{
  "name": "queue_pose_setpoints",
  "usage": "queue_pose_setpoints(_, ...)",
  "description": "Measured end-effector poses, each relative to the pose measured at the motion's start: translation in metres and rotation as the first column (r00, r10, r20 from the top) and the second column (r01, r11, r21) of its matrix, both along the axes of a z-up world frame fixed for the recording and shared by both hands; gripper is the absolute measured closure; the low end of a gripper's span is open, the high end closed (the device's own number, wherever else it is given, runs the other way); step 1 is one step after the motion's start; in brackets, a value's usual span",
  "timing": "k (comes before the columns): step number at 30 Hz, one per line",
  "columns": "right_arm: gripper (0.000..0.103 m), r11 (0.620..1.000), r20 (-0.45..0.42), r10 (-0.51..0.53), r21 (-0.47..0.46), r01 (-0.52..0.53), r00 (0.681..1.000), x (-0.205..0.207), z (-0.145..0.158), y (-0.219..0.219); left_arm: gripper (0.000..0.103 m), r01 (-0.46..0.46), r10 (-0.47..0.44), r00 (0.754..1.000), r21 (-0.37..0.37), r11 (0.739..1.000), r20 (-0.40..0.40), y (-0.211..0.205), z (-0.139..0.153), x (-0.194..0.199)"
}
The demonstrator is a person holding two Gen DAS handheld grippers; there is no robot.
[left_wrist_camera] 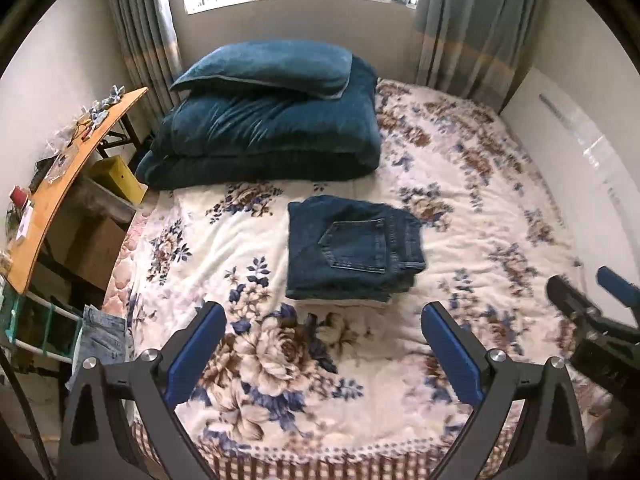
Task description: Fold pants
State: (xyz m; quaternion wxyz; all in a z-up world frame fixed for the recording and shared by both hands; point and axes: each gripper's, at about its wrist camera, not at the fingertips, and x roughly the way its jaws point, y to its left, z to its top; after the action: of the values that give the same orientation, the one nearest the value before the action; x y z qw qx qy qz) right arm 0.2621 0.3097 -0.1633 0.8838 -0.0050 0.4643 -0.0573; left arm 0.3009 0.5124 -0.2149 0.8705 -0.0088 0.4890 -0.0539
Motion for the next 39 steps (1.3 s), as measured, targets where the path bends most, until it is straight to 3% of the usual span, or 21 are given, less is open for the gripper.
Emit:
queue_pose_setpoints(5, 0.005, 1.0, 0.02, 0.011, 0.029, -0.012, 1.0, -0.046, 0.043, 0.004, 0.003, -0.014, 0.012, 0.997, 0.014, 1.0, 0.074, -0.002, 0.046, -0.038)
queue_pose_setpoints(10, 0.005, 0.999, 0.054, 0.009, 0.049, -0.012, 0.998, -0.083, 0.083, 0.003, 0.003, -0.046, 0.039, 0.991, 0.046, 0.998, 0.127, -0.003, 0.072, -0.066)
queue_pose_setpoints(21, 0.002, 1.0, 0.131, 0.018, 0.005, -0.019, 0.991, -0.134, 0.143, 0.001, 0.003, -0.069, 0.064, 0.99, 0.034, 0.997, 0.125, -0.006, 0.094, -0.099)
queue_pose_setpoints(29, 0.001, 0.999, 0.155, 0.031, -0.01, -0.03, 0.987, -0.148, 0.159, 0.004, 0.003, -0.067, 0.063, 0.989, 0.025, 0.997, 0.135, -0.008, 0.101, -0.109)
queue_pose_setpoints(39, 0.001, 1.0, 0.14, 0.028, 0.002, -0.028, 0.99, -0.149, 0.149, 0.001, 0.003, -0.051, 0.044, 0.984, 0.036, 0.998, 0.175, -0.014, 0.101, -0.103)
